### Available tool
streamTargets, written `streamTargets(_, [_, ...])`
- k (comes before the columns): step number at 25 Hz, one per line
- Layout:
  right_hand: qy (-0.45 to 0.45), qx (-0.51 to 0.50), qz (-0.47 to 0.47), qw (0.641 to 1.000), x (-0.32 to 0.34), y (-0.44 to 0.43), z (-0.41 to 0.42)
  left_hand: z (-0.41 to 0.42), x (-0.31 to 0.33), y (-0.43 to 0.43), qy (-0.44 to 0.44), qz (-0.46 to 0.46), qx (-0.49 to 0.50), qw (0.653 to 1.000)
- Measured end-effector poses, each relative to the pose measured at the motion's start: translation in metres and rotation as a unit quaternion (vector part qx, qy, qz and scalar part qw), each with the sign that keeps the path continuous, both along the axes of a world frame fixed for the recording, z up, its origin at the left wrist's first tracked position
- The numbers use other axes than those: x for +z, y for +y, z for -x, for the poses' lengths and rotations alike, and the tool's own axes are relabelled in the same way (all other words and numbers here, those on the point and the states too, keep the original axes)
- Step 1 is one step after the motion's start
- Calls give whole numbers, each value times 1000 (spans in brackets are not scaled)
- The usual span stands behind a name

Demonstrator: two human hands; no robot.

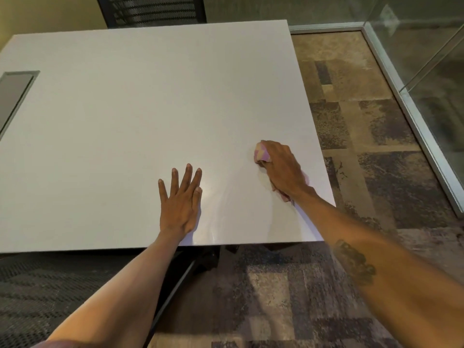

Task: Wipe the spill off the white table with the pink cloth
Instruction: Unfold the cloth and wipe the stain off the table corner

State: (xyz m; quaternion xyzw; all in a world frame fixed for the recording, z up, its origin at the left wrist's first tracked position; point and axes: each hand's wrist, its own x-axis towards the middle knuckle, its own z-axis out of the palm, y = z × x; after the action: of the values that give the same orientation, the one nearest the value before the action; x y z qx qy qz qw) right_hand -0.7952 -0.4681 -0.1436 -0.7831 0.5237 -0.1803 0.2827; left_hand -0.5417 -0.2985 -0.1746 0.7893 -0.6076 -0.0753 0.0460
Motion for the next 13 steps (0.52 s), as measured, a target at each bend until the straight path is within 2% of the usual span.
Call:
streamTargets(3, [-36, 26, -17, 999, 4, 38, -19, 2, 4, -1, 15, -4, 0, 1000])
streamTargets(7, [-21, 108, -44, 993, 7, 91, -37, 0, 7, 0, 20, -13, -3, 1000])
streamTargets(11, [18, 220, -36, 975, 3, 132, 10, -3, 8, -1, 42, -21, -19, 999])
streamTargets(13, [37, 202, -20, 978, 3, 137, 48, -13, 11, 1, 63, -23, -45, 997])
